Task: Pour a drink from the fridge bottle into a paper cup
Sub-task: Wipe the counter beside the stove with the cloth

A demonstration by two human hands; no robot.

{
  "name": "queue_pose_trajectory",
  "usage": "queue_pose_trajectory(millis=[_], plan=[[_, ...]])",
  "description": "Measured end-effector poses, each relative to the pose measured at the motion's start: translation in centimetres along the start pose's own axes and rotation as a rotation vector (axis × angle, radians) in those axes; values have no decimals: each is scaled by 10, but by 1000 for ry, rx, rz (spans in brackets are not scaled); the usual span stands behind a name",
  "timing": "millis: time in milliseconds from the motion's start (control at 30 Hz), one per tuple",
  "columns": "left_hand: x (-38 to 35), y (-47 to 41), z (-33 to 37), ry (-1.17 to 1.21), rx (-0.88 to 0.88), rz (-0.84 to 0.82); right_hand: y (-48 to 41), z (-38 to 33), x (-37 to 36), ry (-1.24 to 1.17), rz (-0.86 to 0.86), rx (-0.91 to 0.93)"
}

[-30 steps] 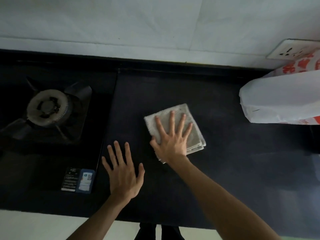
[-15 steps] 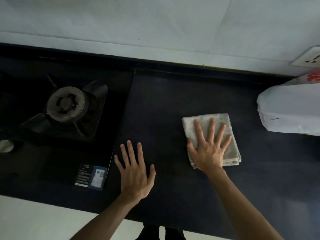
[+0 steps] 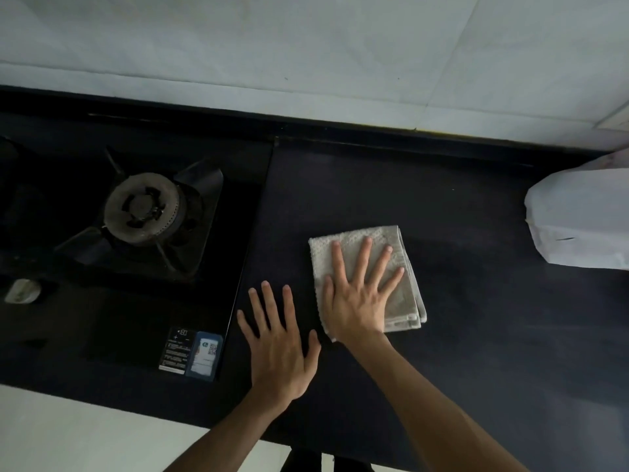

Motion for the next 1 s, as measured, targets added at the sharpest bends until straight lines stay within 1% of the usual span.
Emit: queue_pose_trajectory(millis=[100, 200, 267, 333, 367, 433, 500, 567, 633, 767, 833, 900, 1000], plan=[[1, 0, 1, -5, 2, 2, -43, -17, 3, -20, 6, -78], [1, 0, 1, -13, 3, -6, -80, -36, 17, 88, -86, -96], [1, 0, 1, -6, 11, -2, -95, -43, 35, 256, -173, -31], [2, 0, 1, -1, 2, -1, -100, -38, 45, 368, -192, 92], [2, 0, 1, 3, 0, 0, -98, -32, 45, 365, -167, 173], [1, -1, 1, 6, 1, 3, -88, -15, 34, 246, -112, 317], [-2, 0, 1, 2, -8, 8, -82, -1, 24, 147, -98, 350], [-4, -1, 0, 0, -15, 16, -83, 8, 21, 100, -86, 286], [-7, 0, -2, 0, -15, 13, -86, 30, 25, 54, -62, 175], [-6, -2, -4, -5, -11, 14, -101, 121, 42, 5, -2, -113], [-5, -1, -3, -3, -4, 8, -107, 155, 52, 22, -19, -191], [-3, -1, -2, -7, 5, 5, -114, 160, 55, 39, -20, -220], [-1, -1, -1, -12, 7, -4, -121, 128, 52, 29, -1, -250]])
Point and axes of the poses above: each hand's wrist, its own y-axis away from the middle knuckle, its own x-axis out of the back of the hand, z = x × y, the point moved 2 cm from there along -y, towards the middle knuckle
